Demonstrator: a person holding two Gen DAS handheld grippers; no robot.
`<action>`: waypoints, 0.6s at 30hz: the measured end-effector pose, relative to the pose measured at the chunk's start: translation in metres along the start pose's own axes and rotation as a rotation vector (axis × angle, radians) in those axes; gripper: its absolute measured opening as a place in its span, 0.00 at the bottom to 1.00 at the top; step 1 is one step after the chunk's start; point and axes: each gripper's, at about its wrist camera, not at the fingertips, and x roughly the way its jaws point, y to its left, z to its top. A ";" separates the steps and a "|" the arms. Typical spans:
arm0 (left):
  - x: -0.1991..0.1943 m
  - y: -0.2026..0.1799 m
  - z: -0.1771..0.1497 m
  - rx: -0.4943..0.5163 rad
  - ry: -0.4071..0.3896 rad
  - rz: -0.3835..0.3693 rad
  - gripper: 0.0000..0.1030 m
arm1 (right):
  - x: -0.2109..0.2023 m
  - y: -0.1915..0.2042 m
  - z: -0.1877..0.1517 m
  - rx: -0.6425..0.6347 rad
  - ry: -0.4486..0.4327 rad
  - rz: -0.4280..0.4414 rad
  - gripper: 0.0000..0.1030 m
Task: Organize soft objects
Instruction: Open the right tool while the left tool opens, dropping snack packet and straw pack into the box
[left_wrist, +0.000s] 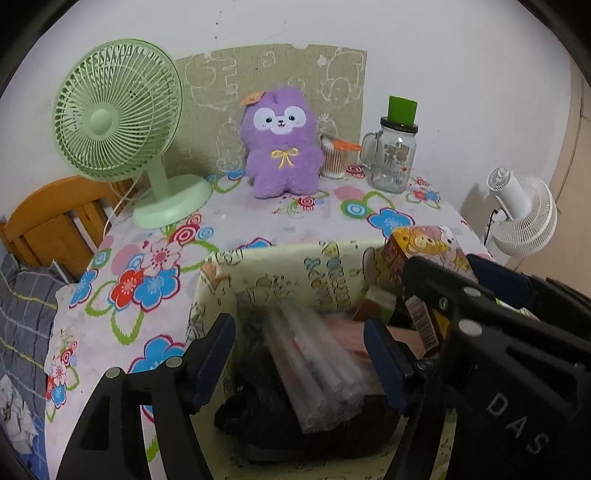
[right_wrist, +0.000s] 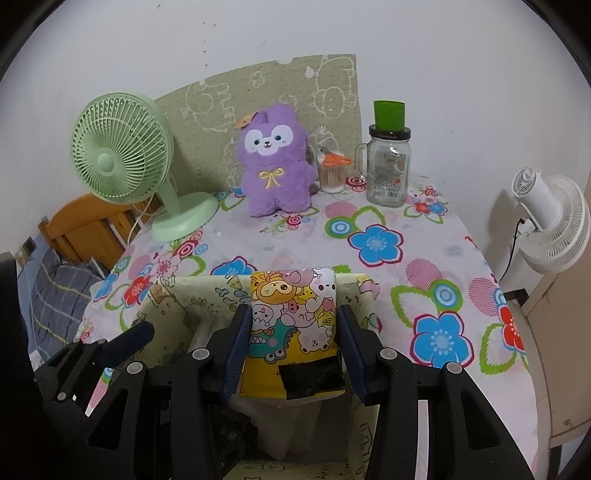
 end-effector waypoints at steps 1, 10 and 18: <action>0.000 0.000 -0.001 0.001 0.000 -0.001 0.72 | 0.000 0.001 -0.001 -0.003 0.001 0.001 0.49; -0.010 0.007 -0.012 -0.002 0.002 -0.017 0.75 | 0.004 0.013 -0.008 -0.026 0.030 0.022 0.50; -0.020 0.008 -0.022 -0.002 -0.009 -0.036 0.76 | -0.001 0.025 -0.020 -0.061 0.032 0.030 0.73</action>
